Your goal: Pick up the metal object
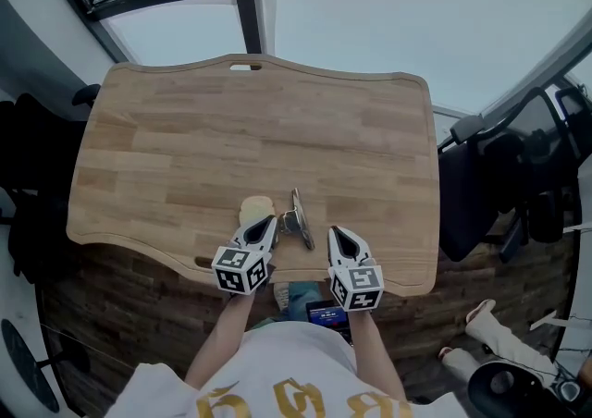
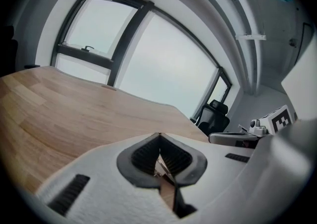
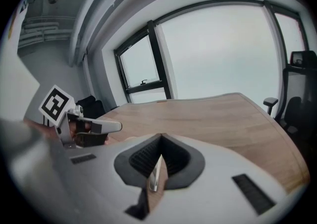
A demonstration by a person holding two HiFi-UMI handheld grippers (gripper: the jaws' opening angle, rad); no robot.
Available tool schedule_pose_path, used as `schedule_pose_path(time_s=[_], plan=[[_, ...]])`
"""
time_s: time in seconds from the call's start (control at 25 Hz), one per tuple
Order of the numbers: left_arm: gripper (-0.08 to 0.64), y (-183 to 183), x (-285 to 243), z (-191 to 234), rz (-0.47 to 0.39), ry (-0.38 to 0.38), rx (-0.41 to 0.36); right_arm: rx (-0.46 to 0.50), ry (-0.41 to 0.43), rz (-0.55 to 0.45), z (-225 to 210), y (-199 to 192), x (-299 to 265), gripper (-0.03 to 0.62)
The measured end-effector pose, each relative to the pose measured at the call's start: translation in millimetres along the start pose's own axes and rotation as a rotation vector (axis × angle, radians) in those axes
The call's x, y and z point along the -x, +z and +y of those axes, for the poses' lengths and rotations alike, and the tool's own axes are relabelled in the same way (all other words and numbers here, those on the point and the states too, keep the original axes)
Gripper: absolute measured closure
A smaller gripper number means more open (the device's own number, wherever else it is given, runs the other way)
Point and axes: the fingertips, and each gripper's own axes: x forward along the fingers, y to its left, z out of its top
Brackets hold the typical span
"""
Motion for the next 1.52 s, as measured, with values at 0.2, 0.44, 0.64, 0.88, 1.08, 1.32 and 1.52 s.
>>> schedule_pose_path(time_s=[0.2,0.44,0.64,0.88,1.08,1.32,1.52], plan=[[0.54,-19,-9,5,0.05,0.0,0.039,-0.014,0.0,0.033,-7,-12,-5,0.58],[0.539,-39,-20,10,0.117,0.001,0.072,-0.035,0.023,0.071,-7,-23,-12,0.581],[0.53,-55,-29,13,0.166,-0.007,0.143,-0.011,0.026,0.096,-10,-28,-17,0.58],[0.449,-70,-41,16,0.219,-0.018,0.256,0.009,0.03,0.115,-14,-27,-24,0.58],[0.399,-80,-52,14,0.263,-0.051,0.346,0.014,0.027,0.136,-19,-31,-29,0.58],[0.396,-84,-64,10,0.304,-0.067,0.387,0.017,0.029,0.146,-23,-30,-36,0.58],[0.453,-89,-65,17,0.346,-0.027,0.403,0.015,0.032,0.15,-23,-28,-41,0.581]])
